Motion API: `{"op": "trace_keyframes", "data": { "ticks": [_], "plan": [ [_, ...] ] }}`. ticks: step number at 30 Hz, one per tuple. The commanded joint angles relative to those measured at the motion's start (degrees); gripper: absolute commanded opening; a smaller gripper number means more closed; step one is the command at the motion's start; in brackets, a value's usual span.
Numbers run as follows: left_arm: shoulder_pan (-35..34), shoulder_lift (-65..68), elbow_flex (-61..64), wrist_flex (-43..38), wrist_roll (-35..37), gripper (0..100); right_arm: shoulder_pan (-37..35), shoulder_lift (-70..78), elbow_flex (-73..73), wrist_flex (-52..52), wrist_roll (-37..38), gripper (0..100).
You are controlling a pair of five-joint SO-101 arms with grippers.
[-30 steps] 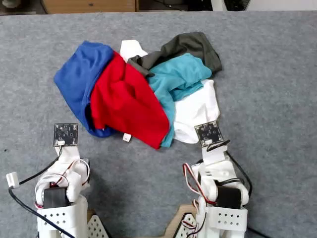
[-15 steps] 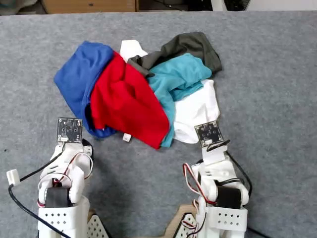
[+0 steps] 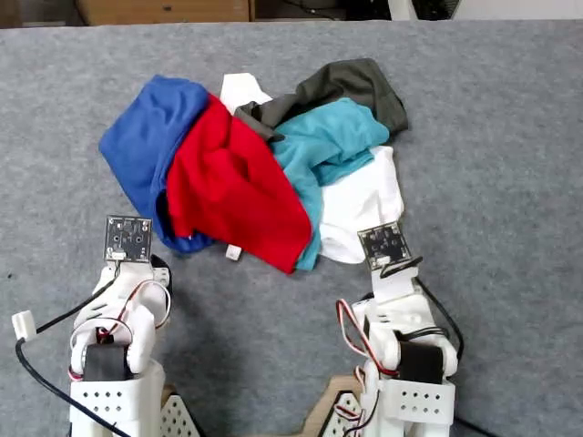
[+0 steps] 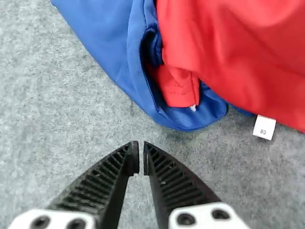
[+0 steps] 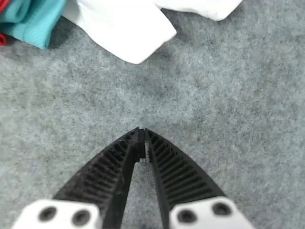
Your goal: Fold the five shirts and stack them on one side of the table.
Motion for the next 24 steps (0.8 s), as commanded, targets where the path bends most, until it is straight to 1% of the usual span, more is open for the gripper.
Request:
{"op": "trace_keyframes", "data": {
  "ticks": [1, 6, 11, 16, 24],
  "plan": [
    [0.6, -0.3, 0.6, -0.8, -0.4, 4, -0.2, -5.3, 0.0, 0.3, 0.6, 0.6],
    [0.6, -0.2, 0.6, -0.2, -0.3, 4, -0.2, -5.3, 0.0, 0.3, 0.6, 0.6],
    [0.6, -0.2, 0.6, 7.1, -0.3, 4, -0.2, -5.3, 0.0, 0.3, 0.6, 0.6],
    [0.6, -0.2, 0.6, 12.0, -0.2, 4, -0.2, -5.3, 0.0, 0.3, 0.6, 0.6],
    [0.6, -0.2, 0.6, 15.2, -0.2, 4, -0.2, -5.3, 0.0, 0.3, 0.6, 0.6]
  ]
}}
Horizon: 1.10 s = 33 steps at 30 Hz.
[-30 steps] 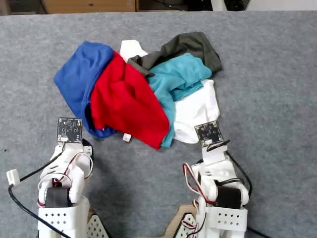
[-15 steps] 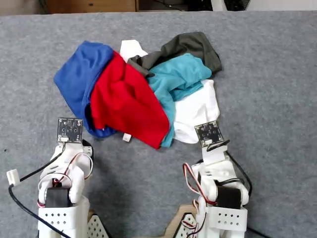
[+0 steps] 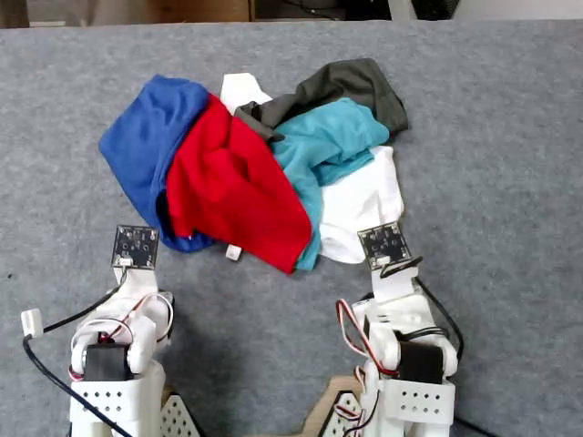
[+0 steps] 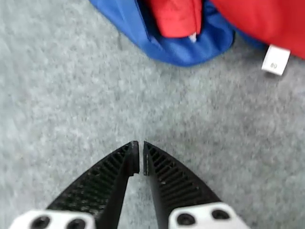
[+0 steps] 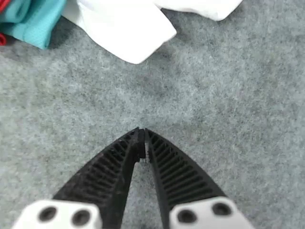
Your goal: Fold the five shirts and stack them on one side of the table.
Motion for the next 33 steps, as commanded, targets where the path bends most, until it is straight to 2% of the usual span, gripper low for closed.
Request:
{"op": "trace_keyframes", "data": {
  "ticks": [1, 33],
  "plan": [
    [0.3, -0.2, 0.6, 1.0, -0.3, 4, -0.2, -5.3, 0.0, 0.3, 0.6, 0.6],
    [0.6, -0.3, 0.6, 1.8, -0.4, 4, -0.2, -5.3, 0.0, 0.3, 0.6, 0.6]
  ]
}}
